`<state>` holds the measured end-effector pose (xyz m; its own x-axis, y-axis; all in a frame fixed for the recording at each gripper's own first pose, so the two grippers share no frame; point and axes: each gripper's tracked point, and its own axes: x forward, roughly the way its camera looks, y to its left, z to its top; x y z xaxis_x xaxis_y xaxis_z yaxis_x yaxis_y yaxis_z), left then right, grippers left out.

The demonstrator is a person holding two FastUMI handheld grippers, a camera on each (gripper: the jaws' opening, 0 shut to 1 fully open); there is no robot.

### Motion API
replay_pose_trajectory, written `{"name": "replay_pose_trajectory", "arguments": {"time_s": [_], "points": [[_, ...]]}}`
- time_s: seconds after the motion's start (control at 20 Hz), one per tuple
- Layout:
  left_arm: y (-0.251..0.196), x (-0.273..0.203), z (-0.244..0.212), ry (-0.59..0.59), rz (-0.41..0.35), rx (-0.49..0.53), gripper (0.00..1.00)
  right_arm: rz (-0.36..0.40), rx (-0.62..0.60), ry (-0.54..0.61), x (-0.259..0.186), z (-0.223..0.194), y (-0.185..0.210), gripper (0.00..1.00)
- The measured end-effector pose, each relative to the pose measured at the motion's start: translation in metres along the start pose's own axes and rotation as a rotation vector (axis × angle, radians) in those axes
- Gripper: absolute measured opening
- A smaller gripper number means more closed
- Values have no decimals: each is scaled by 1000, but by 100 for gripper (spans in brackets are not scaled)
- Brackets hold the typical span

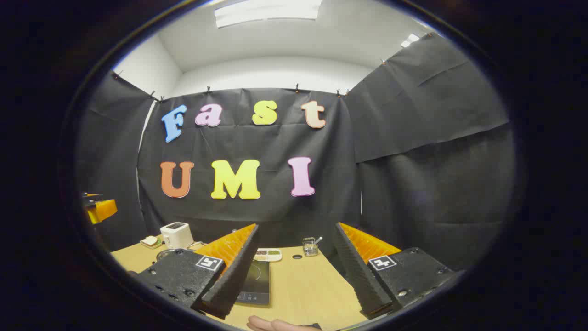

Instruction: First push the handle of the pot to place it horizontally, then grasp the pot with both hands and set it on the induction cooktop.

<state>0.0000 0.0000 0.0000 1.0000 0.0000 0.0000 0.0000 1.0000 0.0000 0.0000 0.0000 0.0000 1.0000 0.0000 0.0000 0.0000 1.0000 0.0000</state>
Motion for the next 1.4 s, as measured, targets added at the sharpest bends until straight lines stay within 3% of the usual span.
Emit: {"name": "replay_pose_trajectory", "arguments": {"time_s": [0.45,0.6,0.65,0.7,0.75,0.8,0.85,0.9,1.05,1.15,1.2,1.25,1.4], "points": [[16,3,-7,13,23,-26,96,13,1,-4,0,0,6,98],[10,3,-10,31,-11,-57,96,12,4,-2,0,-1,6,98],[9,3,-10,31,-19,-66,84,13,4,0,0,-2,6,98],[10,3,-11,33,-20,-73,84,15,4,1,0,-2,6,98],[11,4,-12,33,-17,-77,95,16,2,2,1,-3,7,98],[14,6,-13,34,-10,-81,84,17,-1,5,2,-4,7,98],[16,9,-15,39,-2,-84,84,18,-4,7,2,-6,7,100],[19,11,-17,42,4,-87,95,21,-6,9,2,-7,9,98],[29,18,-25,48,34,-84,95,27,-8,12,4,-8,11,98],[33,25,-36,86,44,-94,79,29,-10,14,5,-9,12,98],[30,29,-45,119,24,-102,85,29,-11,15,6,-9,13,98],[29,31,-54,144,11,-107,80,31,-11,17,7,-10,14,98],[39,46,-73,221,14,-128,21,36,-19,21,9,-13,18,100]]}}
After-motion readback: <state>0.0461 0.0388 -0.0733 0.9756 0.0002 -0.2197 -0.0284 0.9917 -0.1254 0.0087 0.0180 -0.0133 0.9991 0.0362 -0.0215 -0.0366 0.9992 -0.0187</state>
